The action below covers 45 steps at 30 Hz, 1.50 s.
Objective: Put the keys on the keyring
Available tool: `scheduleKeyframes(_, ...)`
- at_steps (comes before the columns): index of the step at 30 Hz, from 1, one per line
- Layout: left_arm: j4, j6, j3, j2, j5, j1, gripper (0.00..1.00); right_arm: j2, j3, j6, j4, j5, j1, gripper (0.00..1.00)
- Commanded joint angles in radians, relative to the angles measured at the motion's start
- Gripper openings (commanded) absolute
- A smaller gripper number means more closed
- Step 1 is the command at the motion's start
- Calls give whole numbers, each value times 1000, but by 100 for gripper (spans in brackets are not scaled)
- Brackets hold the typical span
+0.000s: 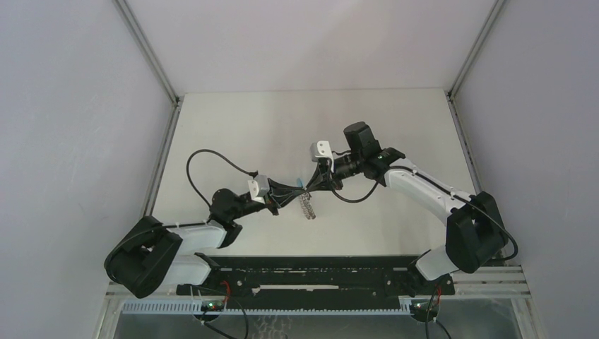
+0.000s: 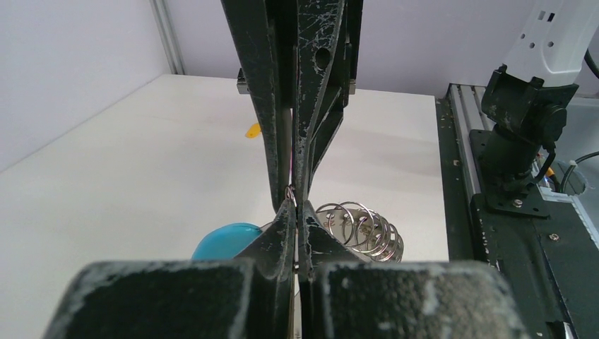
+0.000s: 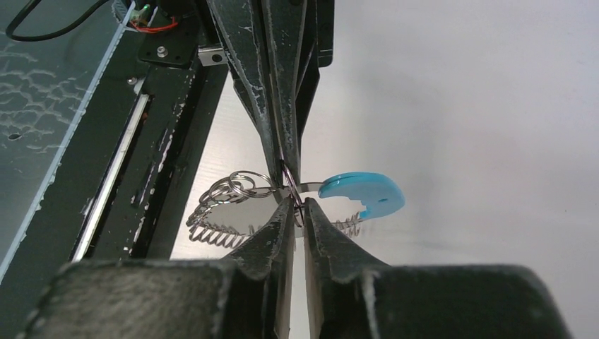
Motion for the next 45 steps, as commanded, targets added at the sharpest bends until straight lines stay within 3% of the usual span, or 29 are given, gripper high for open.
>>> scheduleKeyframes(1,82,-18,-1,-21,9,-3,0,-15,-1,-29,25,-50,8,8)
scheduleKeyframes(9,83,-20,0,-17,7,-4,0,-27,-1,-79,-21,-64,17,9)
scheduleKeyframes(12,84,-20,-3,-21,5,-4,0,-25,-1,-80,-26,-61,17,1)
scheduleKeyframes(16,82,-5,-14,-24,-12,-3,2,-35,-1,-78,-44,-19,16,0)
scheduleKeyframes(21,26,50,-29,-41,-49,-4,20,-56,68,-115,-194,127,31,0)
scheduleKeyframes(25,-92,93,-6,-75,-56,-3,27,-48,139,-126,-326,285,76,0)
scheduleKeyframes(32,-264,156,28,-131,-26,-3,31,-3,276,-131,-483,465,143,0)
scheduleKeyframes(45,-308,183,49,-159,-14,-4,32,98,470,-144,-681,664,247,0)
